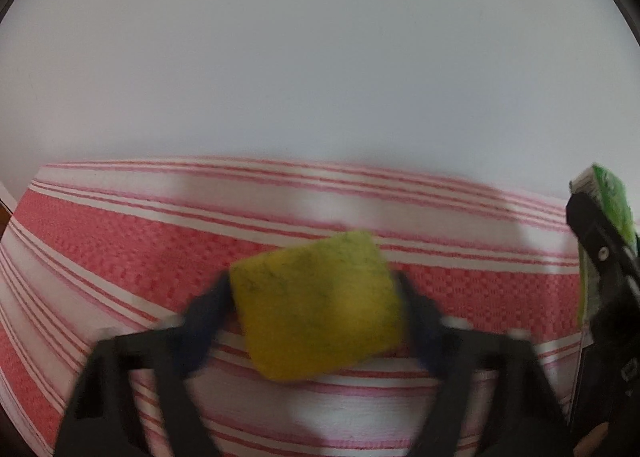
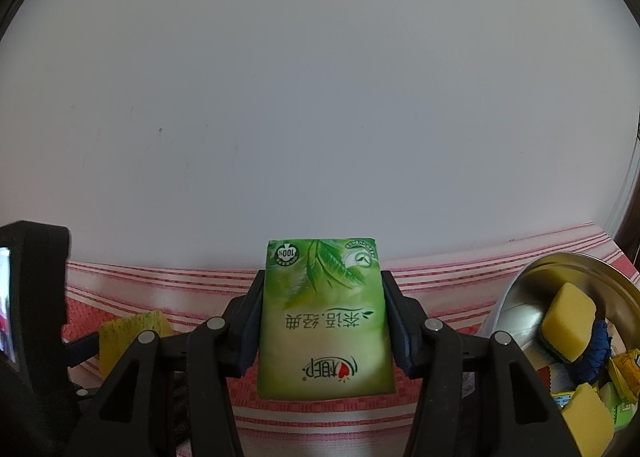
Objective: Organize objects
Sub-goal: 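Grasp the green-speckled yellow sponge with the left tool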
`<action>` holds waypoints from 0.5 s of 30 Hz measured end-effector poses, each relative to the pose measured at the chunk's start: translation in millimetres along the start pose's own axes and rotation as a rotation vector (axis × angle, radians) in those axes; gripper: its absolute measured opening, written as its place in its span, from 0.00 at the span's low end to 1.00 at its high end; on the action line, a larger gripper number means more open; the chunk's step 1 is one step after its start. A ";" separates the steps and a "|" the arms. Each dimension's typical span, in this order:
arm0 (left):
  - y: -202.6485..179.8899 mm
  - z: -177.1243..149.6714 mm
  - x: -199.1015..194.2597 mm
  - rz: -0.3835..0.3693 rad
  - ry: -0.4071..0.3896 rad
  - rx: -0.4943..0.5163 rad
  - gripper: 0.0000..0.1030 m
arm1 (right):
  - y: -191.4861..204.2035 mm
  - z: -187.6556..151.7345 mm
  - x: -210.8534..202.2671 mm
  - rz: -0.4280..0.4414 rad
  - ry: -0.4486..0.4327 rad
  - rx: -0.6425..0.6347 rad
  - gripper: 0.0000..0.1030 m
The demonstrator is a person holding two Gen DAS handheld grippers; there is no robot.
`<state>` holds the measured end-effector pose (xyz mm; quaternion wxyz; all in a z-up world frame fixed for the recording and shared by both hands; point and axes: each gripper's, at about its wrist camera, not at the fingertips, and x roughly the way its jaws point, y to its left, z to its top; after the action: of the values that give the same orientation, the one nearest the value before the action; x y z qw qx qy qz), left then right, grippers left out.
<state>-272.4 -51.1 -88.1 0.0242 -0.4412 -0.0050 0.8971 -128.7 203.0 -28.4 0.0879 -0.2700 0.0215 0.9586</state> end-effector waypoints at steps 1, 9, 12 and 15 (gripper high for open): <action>1.9 0.3 0.0 -0.006 0.000 0.003 0.66 | -1.1 -0.2 -1.4 0.001 -0.001 0.001 0.54; 40.6 -0.8 -20.8 -0.056 -0.109 -0.126 0.63 | -0.5 -3.4 -24.6 -0.040 -0.086 -0.040 0.54; 46.7 -4.8 -38.2 -0.051 -0.199 -0.129 0.63 | -1.5 -5.8 -39.5 -0.065 -0.142 -0.050 0.54; 49.5 -10.2 -54.7 -0.019 -0.280 -0.117 0.63 | -6.5 -10.7 -53.4 -0.087 -0.174 -0.040 0.54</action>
<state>-232.9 -103.3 -52.6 0.0059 -0.3123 -0.0646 0.9478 -77.2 200.1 -9.7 0.1255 -0.1880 -0.0170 0.9740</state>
